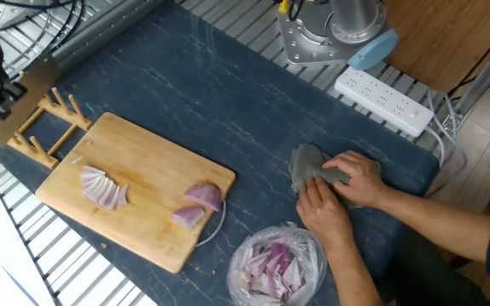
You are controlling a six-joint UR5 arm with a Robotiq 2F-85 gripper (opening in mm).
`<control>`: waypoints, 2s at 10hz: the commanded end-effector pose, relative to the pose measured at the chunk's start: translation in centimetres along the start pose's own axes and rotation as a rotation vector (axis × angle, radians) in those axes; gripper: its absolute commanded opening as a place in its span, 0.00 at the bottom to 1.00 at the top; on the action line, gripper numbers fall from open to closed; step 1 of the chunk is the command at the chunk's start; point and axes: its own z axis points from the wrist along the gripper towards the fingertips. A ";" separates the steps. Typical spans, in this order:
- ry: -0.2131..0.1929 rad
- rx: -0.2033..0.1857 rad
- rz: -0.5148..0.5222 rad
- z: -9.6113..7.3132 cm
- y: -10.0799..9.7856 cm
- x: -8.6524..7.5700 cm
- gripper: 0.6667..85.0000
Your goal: Chop the onions
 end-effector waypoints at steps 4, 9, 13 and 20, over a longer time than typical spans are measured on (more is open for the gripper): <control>0.008 -0.067 0.066 1.8 -1.3 2.6 0.01; 0.010 -0.105 0.075 4.4 -0.8 3.5 0.01; -0.003 -0.113 0.065 6.6 0.1 3.6 0.01; -0.030 -0.147 0.053 8.6 0.1 4.2 0.01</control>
